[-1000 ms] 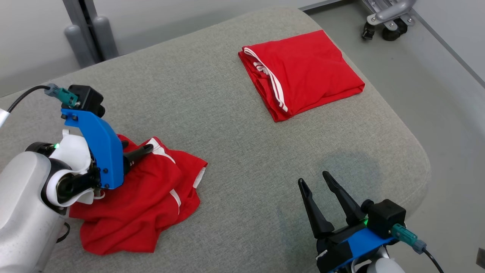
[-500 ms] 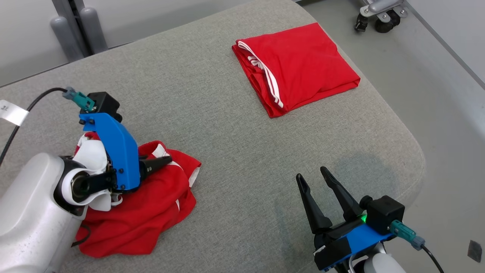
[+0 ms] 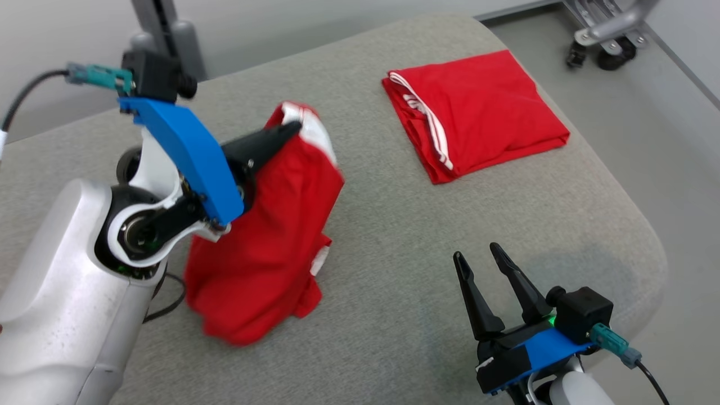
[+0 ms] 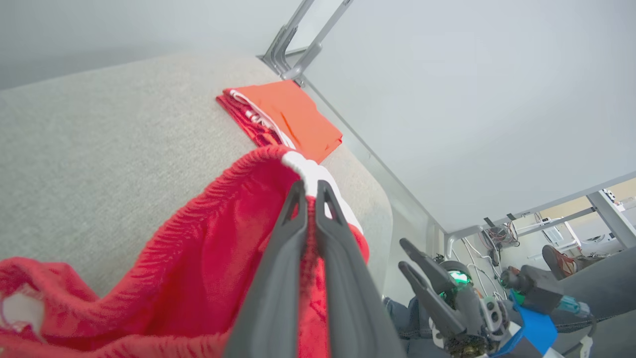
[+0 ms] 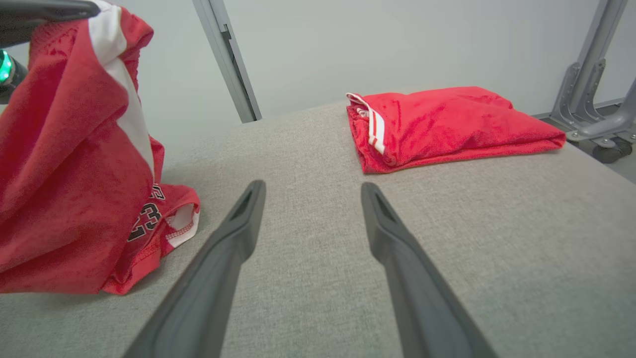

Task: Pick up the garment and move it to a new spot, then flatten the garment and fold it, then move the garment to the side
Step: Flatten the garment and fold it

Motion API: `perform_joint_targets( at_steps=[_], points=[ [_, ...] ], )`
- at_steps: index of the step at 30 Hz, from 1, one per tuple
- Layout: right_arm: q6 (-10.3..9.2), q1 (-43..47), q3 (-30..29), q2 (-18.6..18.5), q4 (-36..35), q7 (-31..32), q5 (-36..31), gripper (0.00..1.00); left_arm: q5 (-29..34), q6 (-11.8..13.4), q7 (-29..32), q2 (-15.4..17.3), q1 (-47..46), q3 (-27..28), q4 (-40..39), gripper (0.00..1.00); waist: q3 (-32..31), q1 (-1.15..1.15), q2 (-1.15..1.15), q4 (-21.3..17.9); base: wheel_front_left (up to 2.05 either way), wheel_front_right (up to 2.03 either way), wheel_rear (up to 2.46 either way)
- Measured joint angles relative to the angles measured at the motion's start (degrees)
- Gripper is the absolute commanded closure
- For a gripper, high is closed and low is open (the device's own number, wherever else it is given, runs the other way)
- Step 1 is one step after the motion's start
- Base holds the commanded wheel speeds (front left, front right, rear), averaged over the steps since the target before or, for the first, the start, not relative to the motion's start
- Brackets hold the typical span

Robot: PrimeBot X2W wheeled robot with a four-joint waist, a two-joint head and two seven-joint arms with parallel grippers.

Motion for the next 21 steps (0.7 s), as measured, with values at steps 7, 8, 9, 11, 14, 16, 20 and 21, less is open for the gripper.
perform_joint_targets(
  at_steps=[7,8,9,11,14,16,20,21],
  points=[
    [0.00,0.07,-0.79,0.04,-0.30,0.56,-1.44,0.00,-3.76,-0.23,-10.87,-2.20,-4.85,0.18,-10.50,1.00,-2.48,0.00,-0.01,4.56,0.00,0.00,0.00],
    [0.00,0.11,-0.97,0.02,-0.40,0.88,-1.53,0.00,-4.95,-0.24,-11.96,-2.31,-5.00,0.03,-11.85,1.00,-2.77,0.00,-0.01,5.17,0.00,0.00,0.00],
    [0.00,0.14,-1.10,0.00,-0.48,1.05,-1.72,0.00,-6.00,-0.24,-12.66,-2.21,-5.00,-0.34,-12.88,1.00,-3.03,0.00,-0.01,5.78,0.00,0.00,0.00],
    [0.00,0.42,-1.45,0.02,-0.81,1.58,-2.05,0.00,-8.04,-0.24,-12.93,-1.64,-4.63,-1.67,-14.77,1.00,-3.56,0.00,-0.01,7.19,0.00,0.00,0.00],
    [0.00,1.13,-2.00,0.03,-1.38,2.13,-2.64,0.00,-10.37,-0.25,-11.60,1.36,-0.64,-4.64,-15.80,1.00,-4.15,-0.01,-0.02,9.30,0.00,0.00,0.00],
    [0.00,1.50,-2.09,0.00,-1.64,2.64,-3.04,0.00,-11.12,-0.25,-9.71,4.35,3.59,-7.00,-15.10,1.00,-4.42,0.00,-0.01,10.57,0.00,0.00,0.00],
    [0.00,2.02,-2.70,0.05,-2.72,3.52,-3.56,0.00,-7.72,-0.25,-7.14,11.78,11.17,-11.80,-11.58,1.00,-5.09,0.00,-0.01,12.87,0.00,0.00,0.00],
    [0.00,2.29,-2.87,0.02,-2.87,3.71,-3.72,0.00,-6.02,-0.25,-7.46,13.12,12.38,-12.45,-10.50,1.00,-5.24,0.00,-0.01,13.43,0.00,0.00,0.00]
  ],
)
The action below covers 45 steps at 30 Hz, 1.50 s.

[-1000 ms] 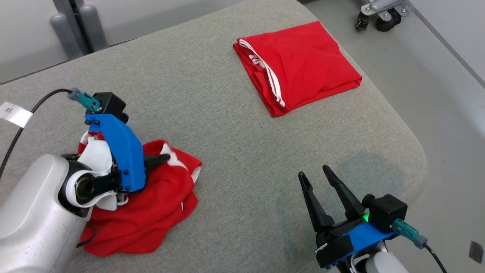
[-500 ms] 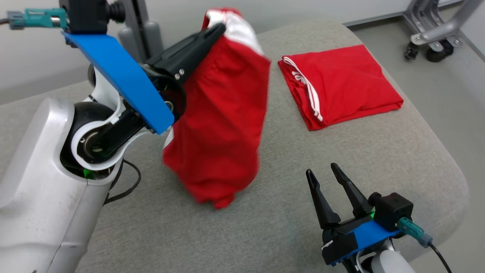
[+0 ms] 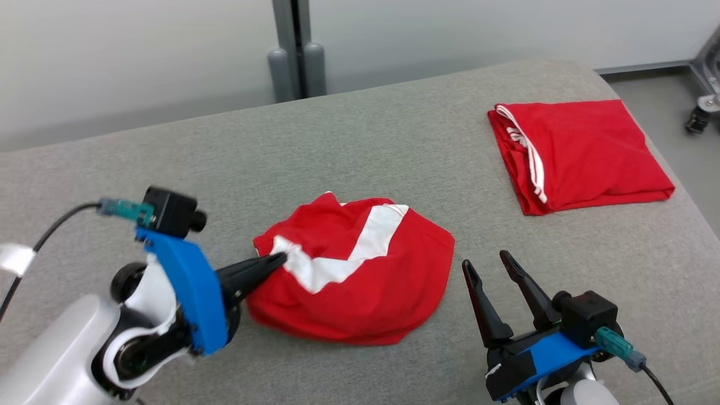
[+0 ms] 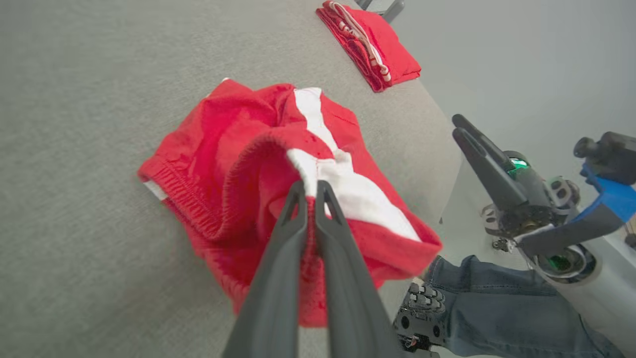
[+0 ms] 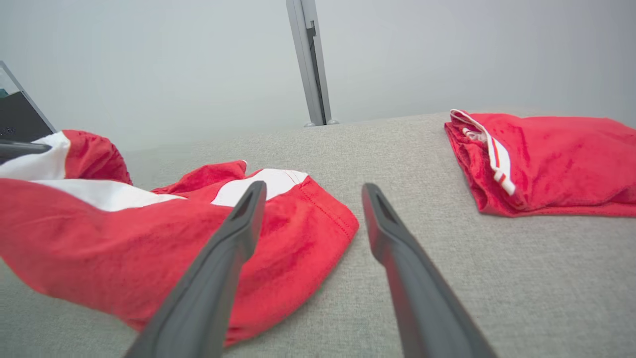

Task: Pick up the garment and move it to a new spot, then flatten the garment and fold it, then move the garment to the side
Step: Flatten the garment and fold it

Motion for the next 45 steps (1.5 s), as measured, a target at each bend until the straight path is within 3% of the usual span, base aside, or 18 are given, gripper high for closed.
perform_joint_targets(
  at_steps=[6,9,14,19,20,22,27,35,39,45],
  points=[
    [0.00,0.69,-0.33,0.02,-1.02,1.11,-0.82,0.00,9.53,0.04,-6.70,3.70,4.59,-2.08,6.59,1.00,-0.92,0.01,0.00,2.95,0.00,0.00,0.00],
    [0.00,1.57,-0.57,0.02,-1.55,1.76,-1.10,0.00,14.35,0.69,-11.38,3.89,6.16,-3.09,9.40,1.00,-1.47,0.00,0.00,4.04,0.00,0.00,0.00],
    [0.00,2.46,-1.09,0.01,-2.54,2.80,-1.40,0.00,24.10,5.32,-20.26,2.67,7.92,-4.98,14.81,1.00,-2.14,0.00,0.00,5.64,0.00,0.00,0.00],
    [0.00,2.81,-1.42,0.01,-3.64,3.63,-1.81,0.00,27.82,10.72,-29.87,-2.01,9.72,-4.57,20.27,1.00,-2.63,0.00,0.00,6.98,0.00,0.00,0.00],
    [0.00,2.96,-1.67,0.01,-3.83,3.88,-1.85,0.00,27.60,11.38,-31.19,-3.14,10.25,-4.17,21.19,0.61,-2.70,0.00,0.00,7.24,0.00,0.00,0.00],
    [0.00,3.37,-2.07,0.01,-4.26,4.07,-2.16,0.00,26.59,12.36,-33.43,-5.28,11.09,-3.19,22.41,0.00,-2.84,0.00,0.01,7.82,0.00,0.00,0.00],
    [0.00,4.02,-3.43,0.01,-5.16,4.74,-2.45,0.00,22.60,13.77,-40.36,-9.85,13.41,0.77,24.06,0.00,-3.32,0.00,0.01,9.44,0.00,0.00,0.00],
    [0.00,5.22,-6.67,0.02,-6.84,5.42,-3.00,0.00,19.51,13.19,-47.36,-14.15,18.06,6.95,22.92,0.00,-4.91,0.00,0.01,12.38,0.00,0.00,0.00],
    [0.00,6.09,-8.59,0.01,-7.17,5.72,-3.01,0.00,22.10,12.65,-47.79,-14.74,19.72,9.96,21.29,0.00,-5.69,0.00,0.01,13.93,0.00,0.00,0.00],
    [0.00,6.98,-11.05,-0.02,-7.44,5.84,-3.10,0.00,31.60,11.87,-47.91,-15.83,22.71,16.37,16.83,0.00,-7.24,0.00,0.01,15.62,0.00,0.00,0.00]
  ],
)
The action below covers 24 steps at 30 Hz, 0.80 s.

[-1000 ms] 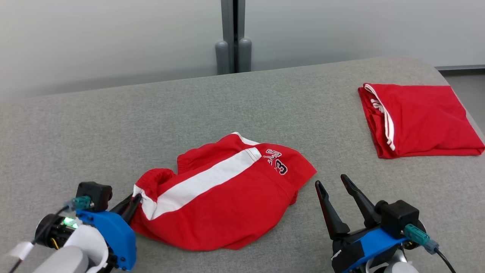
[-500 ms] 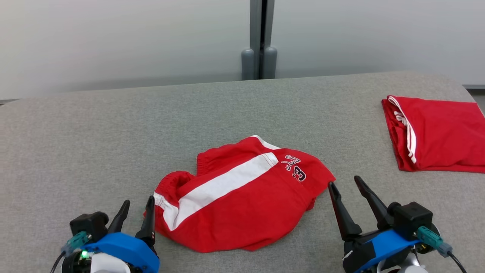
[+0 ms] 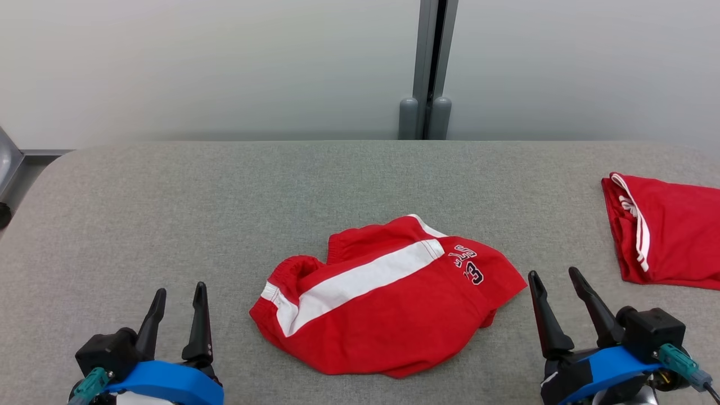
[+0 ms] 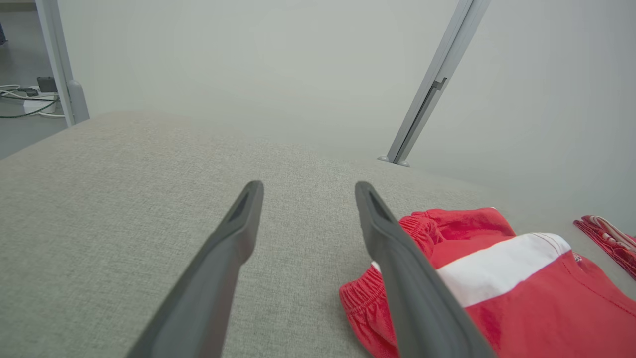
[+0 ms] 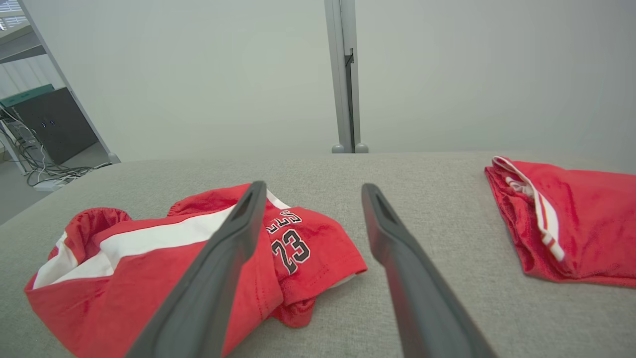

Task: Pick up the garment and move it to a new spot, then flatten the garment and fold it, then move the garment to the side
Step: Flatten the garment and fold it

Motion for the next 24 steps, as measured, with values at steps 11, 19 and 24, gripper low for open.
perform_joint_targets(
  at_steps=[11,19,24],
  points=[
    [0.00,1.52,-1.31,0.03,2.41,-0.40,0.49,0.00,11.40,-1.25,0.00,-1.35,3.98,2.11,-0.25,0.00,-2.12,0.00,0.00,0.77,0.00,0.00,0.00],
    [0.00,2.05,-0.07,0.03,4.15,0.30,1.46,0.00,12.71,-2.40,0.00,-1.83,3.46,2.67,2.60,0.00,-2.59,0.00,0.00,-0.28,0.00,0.00,0.00],
    [0.00,2.16,0.11,0.03,4.37,0.29,1.63,0.00,12.47,-2.76,0.02,-1.87,2.79,2.40,3.47,0.00,-2.61,0.00,0.00,-0.59,0.00,0.00,0.00]
  ],
)
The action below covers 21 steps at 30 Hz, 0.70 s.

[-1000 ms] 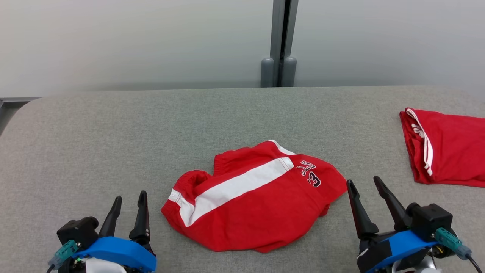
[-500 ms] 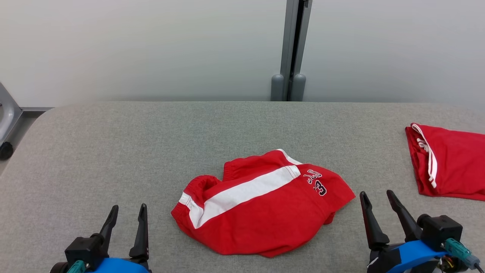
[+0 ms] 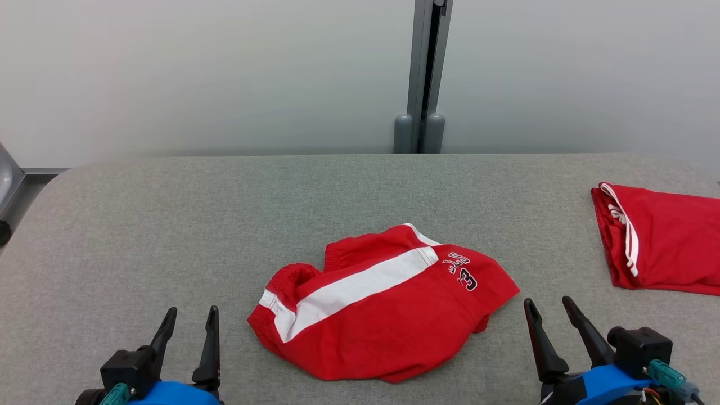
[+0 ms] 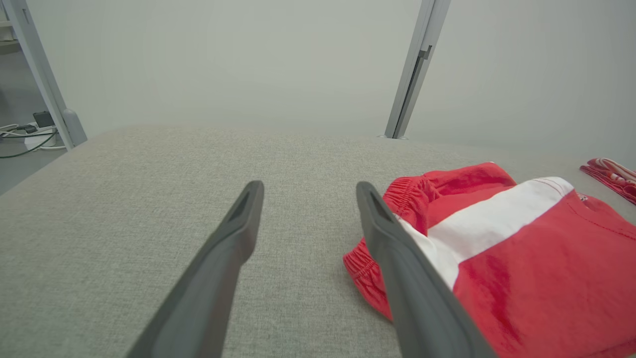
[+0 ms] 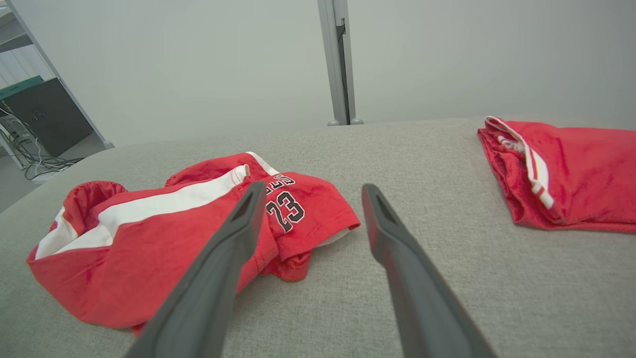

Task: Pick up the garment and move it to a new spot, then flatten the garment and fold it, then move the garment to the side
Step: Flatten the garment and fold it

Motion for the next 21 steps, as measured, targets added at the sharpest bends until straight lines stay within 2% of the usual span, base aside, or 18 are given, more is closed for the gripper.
perform_joint_targets(
  at_steps=[12,15,21],
  points=[
    [0.00,-0.02,0.38,0.00,-0.34,-0.15,0.03,0.00,-0.78,-1.05,1.56,-0.03,-0.63,-1.51,1.33,0.00,0.61,0.00,0.00,0.11,0.00,0.00,0.00],
    [0.00,-0.36,0.66,-0.01,-0.63,0.01,0.03,0.00,-0.79,-2.16,3.75,0.09,-2.69,-2.42,2.64,0.00,1.37,0.00,0.00,0.04,0.00,0.00,0.00],
    [0.00,-1.96,1.83,0.00,-1.18,0.24,-0.24,0.00,-0.79,-6.30,9.25,0.60,-9.27,-5.60,7.05,0.00,3.80,0.00,0.00,-0.62,0.00,0.00,0.00]
  ],
)
